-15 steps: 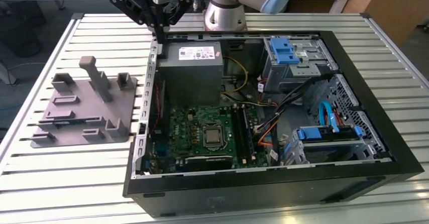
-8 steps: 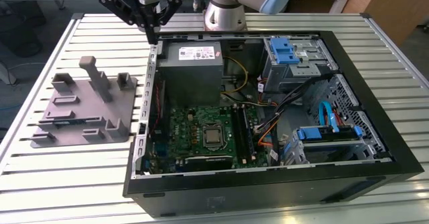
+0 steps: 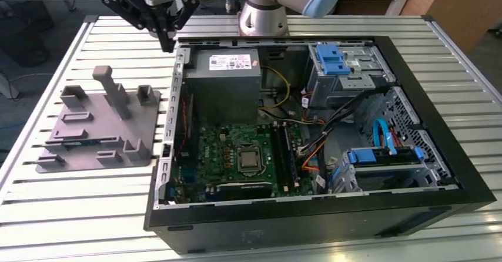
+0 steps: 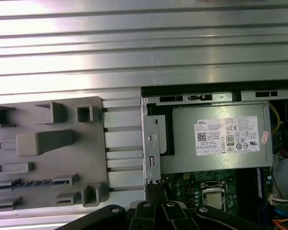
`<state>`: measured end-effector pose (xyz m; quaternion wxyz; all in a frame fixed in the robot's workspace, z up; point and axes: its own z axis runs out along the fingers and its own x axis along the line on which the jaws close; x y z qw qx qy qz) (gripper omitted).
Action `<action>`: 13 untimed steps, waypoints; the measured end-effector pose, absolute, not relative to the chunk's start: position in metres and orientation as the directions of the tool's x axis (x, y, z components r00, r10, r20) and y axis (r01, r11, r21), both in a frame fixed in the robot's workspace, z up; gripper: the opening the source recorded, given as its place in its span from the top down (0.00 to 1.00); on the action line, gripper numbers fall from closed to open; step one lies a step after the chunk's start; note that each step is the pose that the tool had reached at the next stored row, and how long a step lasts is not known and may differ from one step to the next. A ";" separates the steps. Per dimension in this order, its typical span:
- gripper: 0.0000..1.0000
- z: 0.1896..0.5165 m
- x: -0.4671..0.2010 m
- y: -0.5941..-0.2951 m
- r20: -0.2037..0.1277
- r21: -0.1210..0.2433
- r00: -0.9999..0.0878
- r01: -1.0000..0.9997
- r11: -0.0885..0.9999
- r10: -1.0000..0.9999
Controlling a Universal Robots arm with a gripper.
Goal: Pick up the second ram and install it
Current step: 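Reach for the second ram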
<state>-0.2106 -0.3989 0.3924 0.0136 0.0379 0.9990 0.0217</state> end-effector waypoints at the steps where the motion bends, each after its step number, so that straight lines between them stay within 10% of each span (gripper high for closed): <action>1: 0.90 0.392 -0.214 -0.399 -0.025 0.044 -0.997 0.075 0.996 0.076; 13: 0.90 0.392 -0.232 -0.399 -0.025 0.044 -0.997 0.075 0.996 0.076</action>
